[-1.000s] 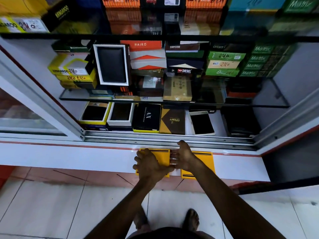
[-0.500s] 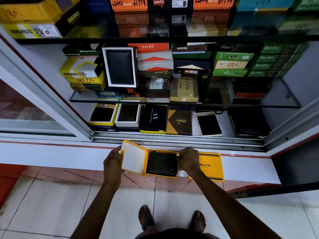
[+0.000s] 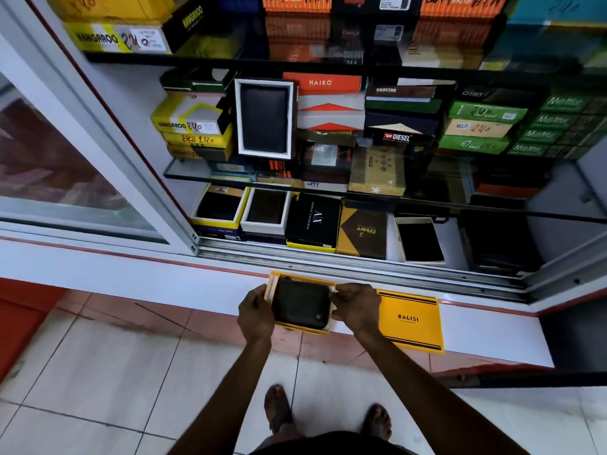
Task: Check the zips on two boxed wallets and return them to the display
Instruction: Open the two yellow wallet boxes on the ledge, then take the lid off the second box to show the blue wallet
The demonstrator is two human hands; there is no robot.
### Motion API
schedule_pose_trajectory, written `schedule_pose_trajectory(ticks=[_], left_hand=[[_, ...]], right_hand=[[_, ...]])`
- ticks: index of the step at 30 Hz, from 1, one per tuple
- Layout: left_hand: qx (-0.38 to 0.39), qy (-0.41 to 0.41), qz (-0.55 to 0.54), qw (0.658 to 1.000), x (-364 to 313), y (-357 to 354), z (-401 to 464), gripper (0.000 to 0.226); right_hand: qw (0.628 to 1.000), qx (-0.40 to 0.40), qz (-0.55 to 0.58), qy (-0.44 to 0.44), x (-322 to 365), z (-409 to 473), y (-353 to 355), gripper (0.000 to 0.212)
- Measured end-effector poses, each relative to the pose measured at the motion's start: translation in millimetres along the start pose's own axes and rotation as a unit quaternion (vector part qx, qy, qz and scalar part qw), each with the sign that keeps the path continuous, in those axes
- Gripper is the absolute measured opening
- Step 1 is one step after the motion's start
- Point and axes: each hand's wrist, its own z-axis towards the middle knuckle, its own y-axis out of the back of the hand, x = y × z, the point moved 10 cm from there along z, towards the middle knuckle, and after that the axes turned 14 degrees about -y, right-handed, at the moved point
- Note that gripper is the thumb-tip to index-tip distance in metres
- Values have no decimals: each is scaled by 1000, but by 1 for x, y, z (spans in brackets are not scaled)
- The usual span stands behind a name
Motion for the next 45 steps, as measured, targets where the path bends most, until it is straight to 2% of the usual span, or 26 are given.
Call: schedule_pose_trajectory(ticks=[3, 9, 11, 14, 16, 18, 20, 22, 24, 26, 28, 30, 34, 39, 45], left_hand=[[44, 2, 11, 999, -7, -6, 0, 32], [72, 14, 35, 997, -17, -2, 0, 27], [54, -29, 73, 995, -30, 4, -1, 28], [34, -142, 76, 986, -68, -5, -11, 21], [82, -178, 93, 976, -86, -34, -25, 18], [142, -162, 89, 972, -92, -69, -44, 16], [206, -137, 74, 966, -94, -105, -66, 17], [280, -129, 100, 946, -95, -141, -89, 22], [336, -115, 140, 924, -92, -166, -108, 33], [372, -115, 189, 901, -91, -185, -122, 43], [384, -119, 240, 884, -91, -200, -131, 53], [381, -102, 279, 876, -87, -207, -135, 67], [352, -61, 343, 869, -80, -216, -145, 104], [280, -53, 371, 884, -90, -225, -164, 126], [253, -66, 398, 879, -86, -230, -168, 132]], right_hand=[[999, -25, -14, 36, 6, 0, -7, 16], [997, -19, -25, 76, 8, 0, -9, 12], [997, -20, -34, 71, 8, 0, 0, 14], [996, -47, -21, 79, 1, 6, 35, 13], [995, -68, 11, 67, -6, 7, 72, 12], [993, -110, 16, 45, -18, 9, 117, 13], [987, -161, -22, 17, -32, 8, 160, 16], [981, -177, -77, -22, -47, 12, 189, 23], [979, -133, -132, -86, -65, 24, 192, 36], [978, -68, -134, -146, -80, 32, 188, 41], [983, -14, -36, -181, -89, 36, 183, 48], [970, 55, 69, -225, -93, 34, 177, 53], [932, 156, 152, -288, -98, 31, 176, 60], [912, 201, 184, -306, -103, 40, 180, 53], [949, 171, 135, -230, -106, 56, 191, 49]])
